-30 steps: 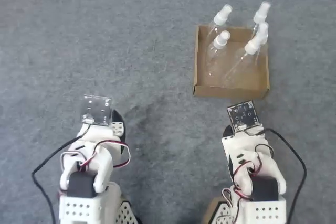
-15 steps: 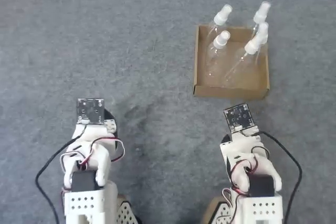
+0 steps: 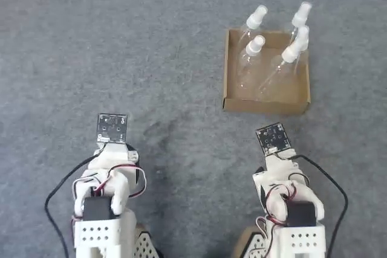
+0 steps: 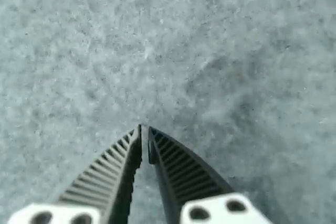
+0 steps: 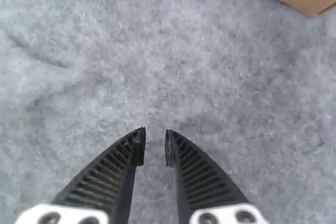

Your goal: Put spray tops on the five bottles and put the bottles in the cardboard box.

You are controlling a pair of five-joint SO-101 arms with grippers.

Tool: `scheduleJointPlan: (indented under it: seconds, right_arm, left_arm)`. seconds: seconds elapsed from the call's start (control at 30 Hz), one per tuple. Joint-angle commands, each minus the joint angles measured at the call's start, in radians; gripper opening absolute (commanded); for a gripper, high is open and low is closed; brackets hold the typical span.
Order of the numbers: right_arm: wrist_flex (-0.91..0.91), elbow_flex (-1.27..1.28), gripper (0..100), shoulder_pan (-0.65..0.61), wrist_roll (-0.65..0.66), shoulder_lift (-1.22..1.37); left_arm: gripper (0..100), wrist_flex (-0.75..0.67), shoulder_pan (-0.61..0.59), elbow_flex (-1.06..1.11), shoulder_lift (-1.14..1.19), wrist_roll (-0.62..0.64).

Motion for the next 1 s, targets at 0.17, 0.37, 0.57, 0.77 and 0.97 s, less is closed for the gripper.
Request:
scheduleJointPlan:
  seconds: [0.17, 0.37, 0.57, 0.77, 0.97]
  right_arm:
    - [0.008, 0.023, 1.8, 0.004, 0.011, -0.008]
    - [0.01, 0.023, 1.8, 0.005, 0.011, -0.013]
    - [0.012, 0.023, 1.8, 0.007, 0.012, -0.015]
    - [0.01, 0.023, 1.8, 0.007, 0.012, -0.012]
    - [0.01, 0.023, 1.8, 0.002, 0.012, -0.01]
  left_arm:
    - [1, 0.006, -0.002, -0.005, -0.02, -0.006]
    - [1, 0.012, -0.025, -0.005, -0.021, -0.003]
    - [1, 0.012, -0.089, -0.007, -0.104, -0.003]
    - [1, 0.152, -0.186, -0.012, -0.132, -0.003]
    - [1, 0.167, -0.183, -0.012, -0.133, -0.003]
